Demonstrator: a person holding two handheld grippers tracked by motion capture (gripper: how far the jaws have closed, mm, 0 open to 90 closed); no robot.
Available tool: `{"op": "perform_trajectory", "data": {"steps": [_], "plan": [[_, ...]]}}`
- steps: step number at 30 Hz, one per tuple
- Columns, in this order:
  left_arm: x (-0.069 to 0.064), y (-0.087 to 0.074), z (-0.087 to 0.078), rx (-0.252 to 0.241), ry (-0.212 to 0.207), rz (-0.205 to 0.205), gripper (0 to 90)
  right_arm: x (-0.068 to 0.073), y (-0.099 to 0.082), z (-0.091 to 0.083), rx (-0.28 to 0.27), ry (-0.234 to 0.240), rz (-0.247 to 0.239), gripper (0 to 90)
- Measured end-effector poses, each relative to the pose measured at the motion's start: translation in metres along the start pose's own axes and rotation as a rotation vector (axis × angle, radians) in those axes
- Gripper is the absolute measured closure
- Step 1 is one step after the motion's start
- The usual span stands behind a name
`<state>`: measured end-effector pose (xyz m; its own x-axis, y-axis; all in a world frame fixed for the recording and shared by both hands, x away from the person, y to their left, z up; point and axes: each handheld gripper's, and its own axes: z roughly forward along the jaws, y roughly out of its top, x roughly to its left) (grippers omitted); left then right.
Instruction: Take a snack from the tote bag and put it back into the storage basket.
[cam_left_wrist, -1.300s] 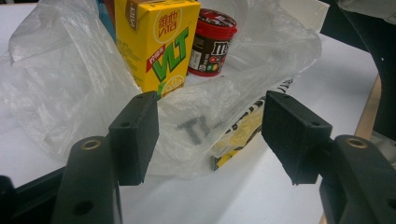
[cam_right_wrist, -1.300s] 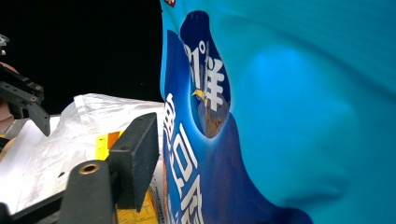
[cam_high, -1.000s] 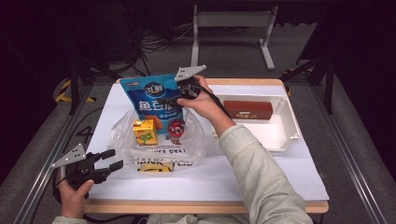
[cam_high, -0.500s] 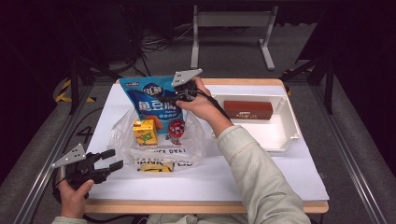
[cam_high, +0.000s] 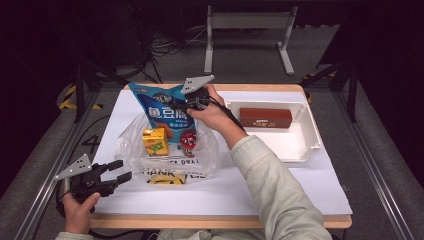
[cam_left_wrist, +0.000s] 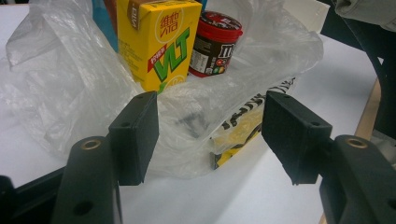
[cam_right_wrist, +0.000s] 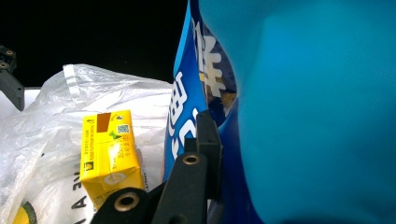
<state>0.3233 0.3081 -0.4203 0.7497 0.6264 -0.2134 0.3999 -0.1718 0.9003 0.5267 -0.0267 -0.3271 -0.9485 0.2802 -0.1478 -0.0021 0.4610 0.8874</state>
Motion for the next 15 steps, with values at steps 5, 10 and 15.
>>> {"op": "perform_trajectory", "data": {"steps": [5, 10, 15], "plan": [[0.000, 0.000, 0.001, -0.002, -0.001, 0.000, 37.3, 0.002, 0.007, -0.007, -0.026, -0.001, -0.003, 89.5], [0.000, 0.000, 0.002, -0.002, -0.003, -0.001, 37.3, 0.004, 0.017, -0.015, -0.056, 0.003, -0.010, 89.6], [0.000, 0.000, 0.002, -0.004, -0.003, -0.001, 37.3, 0.008, 0.029, -0.024, -0.078, 0.012, -0.027, 89.7]]}}
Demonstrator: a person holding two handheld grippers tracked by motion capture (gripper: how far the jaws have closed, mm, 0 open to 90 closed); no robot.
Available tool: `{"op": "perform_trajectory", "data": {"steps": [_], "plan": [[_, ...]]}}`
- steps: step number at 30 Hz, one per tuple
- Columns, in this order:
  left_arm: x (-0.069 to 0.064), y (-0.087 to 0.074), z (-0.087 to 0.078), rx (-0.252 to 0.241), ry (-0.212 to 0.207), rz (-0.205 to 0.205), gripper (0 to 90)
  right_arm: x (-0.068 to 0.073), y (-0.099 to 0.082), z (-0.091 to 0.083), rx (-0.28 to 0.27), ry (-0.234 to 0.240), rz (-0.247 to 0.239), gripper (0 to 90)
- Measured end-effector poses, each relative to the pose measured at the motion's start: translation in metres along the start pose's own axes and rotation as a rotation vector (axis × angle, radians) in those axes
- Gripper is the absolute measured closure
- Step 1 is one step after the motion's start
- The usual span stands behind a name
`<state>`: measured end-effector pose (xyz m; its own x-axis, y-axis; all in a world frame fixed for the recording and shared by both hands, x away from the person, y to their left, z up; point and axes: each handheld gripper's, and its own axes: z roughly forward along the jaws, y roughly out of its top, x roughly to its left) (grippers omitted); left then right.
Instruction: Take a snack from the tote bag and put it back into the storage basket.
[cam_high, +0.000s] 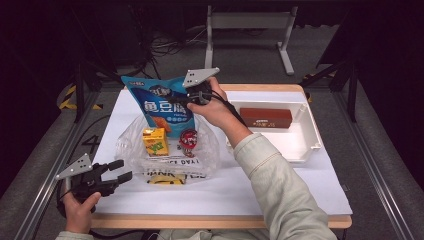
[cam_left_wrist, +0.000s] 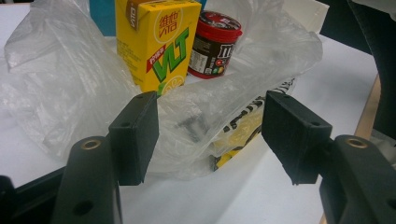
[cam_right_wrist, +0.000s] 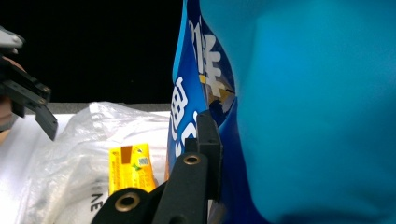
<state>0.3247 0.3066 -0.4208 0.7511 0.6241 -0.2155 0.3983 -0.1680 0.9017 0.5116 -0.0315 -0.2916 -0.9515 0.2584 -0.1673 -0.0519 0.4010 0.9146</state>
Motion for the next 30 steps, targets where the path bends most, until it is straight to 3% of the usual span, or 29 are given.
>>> {"op": "perform_trajectory", "data": {"steps": [13, 30], "plan": [[0.000, 0.000, 0.000, 0.002, 0.000, -0.002, 37.3, 0.006, 0.022, -0.014, -0.061, -0.007, -0.039, 90.0], [0.000, 0.000, 0.001, 0.005, -0.001, -0.001, 37.3, 0.008, 0.043, -0.041, -0.144, -0.008, -0.047, 90.0]]}}
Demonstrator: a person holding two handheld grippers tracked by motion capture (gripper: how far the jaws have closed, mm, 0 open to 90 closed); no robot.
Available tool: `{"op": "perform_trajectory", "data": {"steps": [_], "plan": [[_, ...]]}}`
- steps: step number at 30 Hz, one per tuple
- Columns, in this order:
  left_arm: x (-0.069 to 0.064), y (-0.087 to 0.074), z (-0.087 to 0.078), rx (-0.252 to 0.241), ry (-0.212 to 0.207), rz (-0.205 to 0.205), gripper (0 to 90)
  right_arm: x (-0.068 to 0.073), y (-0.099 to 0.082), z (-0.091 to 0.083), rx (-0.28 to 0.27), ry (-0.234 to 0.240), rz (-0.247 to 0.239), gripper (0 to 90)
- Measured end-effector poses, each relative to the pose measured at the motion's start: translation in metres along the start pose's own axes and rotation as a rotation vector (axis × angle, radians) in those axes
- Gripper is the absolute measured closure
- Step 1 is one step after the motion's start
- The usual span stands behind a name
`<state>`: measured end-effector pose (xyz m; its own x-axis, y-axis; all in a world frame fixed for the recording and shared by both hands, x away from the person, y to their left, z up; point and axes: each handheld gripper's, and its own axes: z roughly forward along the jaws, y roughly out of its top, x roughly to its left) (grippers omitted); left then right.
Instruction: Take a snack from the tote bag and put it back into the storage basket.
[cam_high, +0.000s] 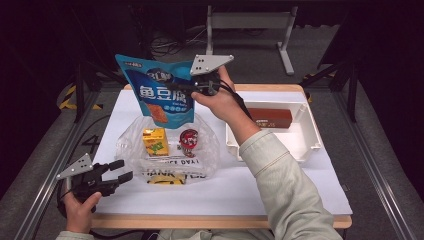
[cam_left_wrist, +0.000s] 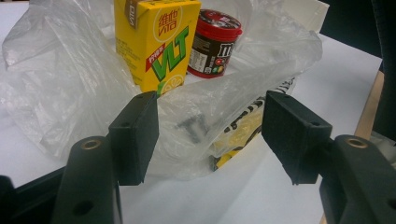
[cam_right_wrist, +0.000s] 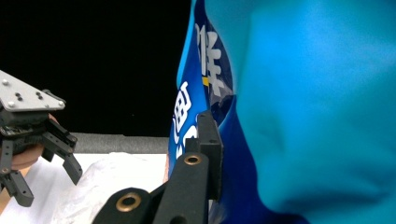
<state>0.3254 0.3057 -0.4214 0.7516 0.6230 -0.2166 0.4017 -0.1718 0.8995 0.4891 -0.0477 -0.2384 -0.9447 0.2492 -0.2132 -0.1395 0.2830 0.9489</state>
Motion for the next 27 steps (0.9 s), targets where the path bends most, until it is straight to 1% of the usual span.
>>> {"op": "perform_trajectory", "data": {"steps": [1, 4, 6, 11, 17, 21, 27], "plan": [[0.000, 0.000, 0.000, 0.002, 0.000, -0.005, 37.3, 0.001, 0.004, -0.004, -0.010, 0.001, -0.005, 90.0], [0.000, 0.000, 0.000, 0.001, -0.001, -0.001, 37.3, 0.002, 0.009, -0.009, -0.017, 0.001, -0.010, 90.0], [0.000, 0.000, 0.000, 0.003, -0.002, -0.001, 37.3, 0.002, 0.010, -0.010, -0.019, 0.001, -0.011, 90.0], [0.000, 0.000, 0.001, 0.003, -0.001, 0.001, 37.3, 0.002, 0.016, -0.022, -0.027, -0.001, -0.013, 90.0], [0.000, 0.000, 0.001, 0.007, -0.001, 0.001, 37.3, 0.000, 0.018, -0.036, -0.025, -0.013, -0.013, 90.0], [0.000, 0.001, 0.002, 0.007, -0.003, 0.002, 37.3, -0.002, 0.019, -0.049, -0.019, -0.022, -0.017, 90.0], [0.000, 0.001, 0.003, 0.011, -0.001, -0.001, 37.3, -0.006, 0.015, -0.069, -0.009, -0.052, -0.013, 90.0]]}}
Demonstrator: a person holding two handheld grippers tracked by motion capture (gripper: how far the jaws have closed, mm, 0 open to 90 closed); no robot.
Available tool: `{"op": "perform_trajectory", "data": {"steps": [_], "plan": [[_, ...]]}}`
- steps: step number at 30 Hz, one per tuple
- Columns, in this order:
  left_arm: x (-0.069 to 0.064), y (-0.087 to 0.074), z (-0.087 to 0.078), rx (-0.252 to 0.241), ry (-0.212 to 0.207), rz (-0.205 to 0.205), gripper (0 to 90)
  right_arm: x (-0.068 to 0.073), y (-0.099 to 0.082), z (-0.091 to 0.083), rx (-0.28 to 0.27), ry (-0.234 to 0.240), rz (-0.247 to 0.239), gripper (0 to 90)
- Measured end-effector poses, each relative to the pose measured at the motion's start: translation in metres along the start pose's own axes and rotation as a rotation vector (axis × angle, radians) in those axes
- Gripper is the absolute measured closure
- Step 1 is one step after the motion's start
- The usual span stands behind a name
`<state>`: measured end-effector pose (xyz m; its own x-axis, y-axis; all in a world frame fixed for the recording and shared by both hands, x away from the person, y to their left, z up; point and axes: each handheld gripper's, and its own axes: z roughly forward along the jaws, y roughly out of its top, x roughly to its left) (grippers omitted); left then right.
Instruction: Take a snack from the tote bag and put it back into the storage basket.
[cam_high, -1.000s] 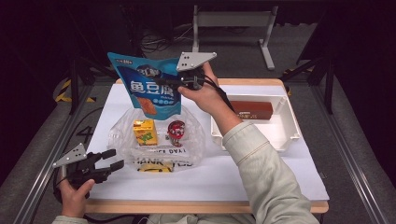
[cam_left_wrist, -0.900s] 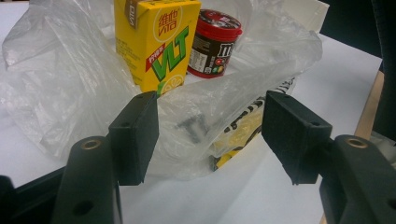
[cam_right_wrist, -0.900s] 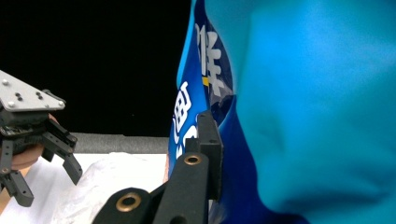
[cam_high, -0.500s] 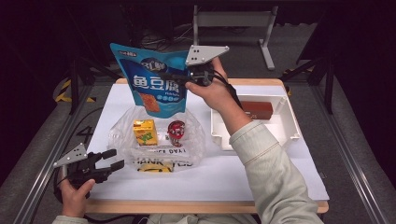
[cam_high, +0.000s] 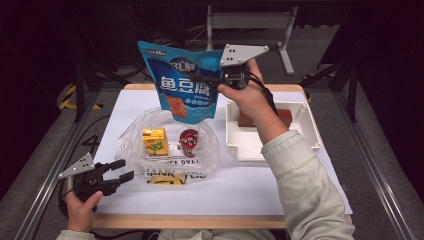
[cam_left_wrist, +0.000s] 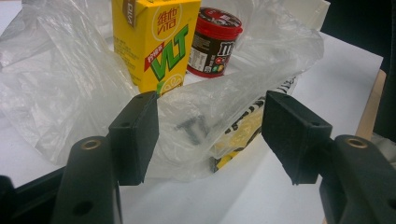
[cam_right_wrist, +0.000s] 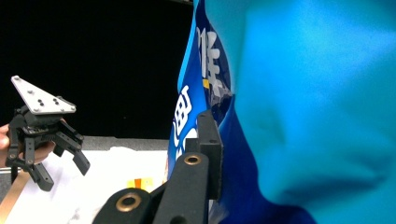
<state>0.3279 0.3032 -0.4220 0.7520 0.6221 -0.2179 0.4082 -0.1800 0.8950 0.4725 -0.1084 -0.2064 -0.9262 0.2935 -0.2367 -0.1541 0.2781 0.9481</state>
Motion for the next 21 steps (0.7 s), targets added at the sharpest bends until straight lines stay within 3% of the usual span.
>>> {"op": "perform_trajectory", "data": {"steps": [7, 21], "plan": [[0.000, 0.001, 0.002, 0.001, -0.002, 0.000, 37.3, -0.006, -0.006, -0.018, 0.004, -0.025, 0.017, 90.0], [0.000, 0.001, 0.002, 0.006, 0.000, -0.001, 37.3, -0.019, -0.019, -0.059, 0.069, -0.097, 0.034, 90.0]]}}
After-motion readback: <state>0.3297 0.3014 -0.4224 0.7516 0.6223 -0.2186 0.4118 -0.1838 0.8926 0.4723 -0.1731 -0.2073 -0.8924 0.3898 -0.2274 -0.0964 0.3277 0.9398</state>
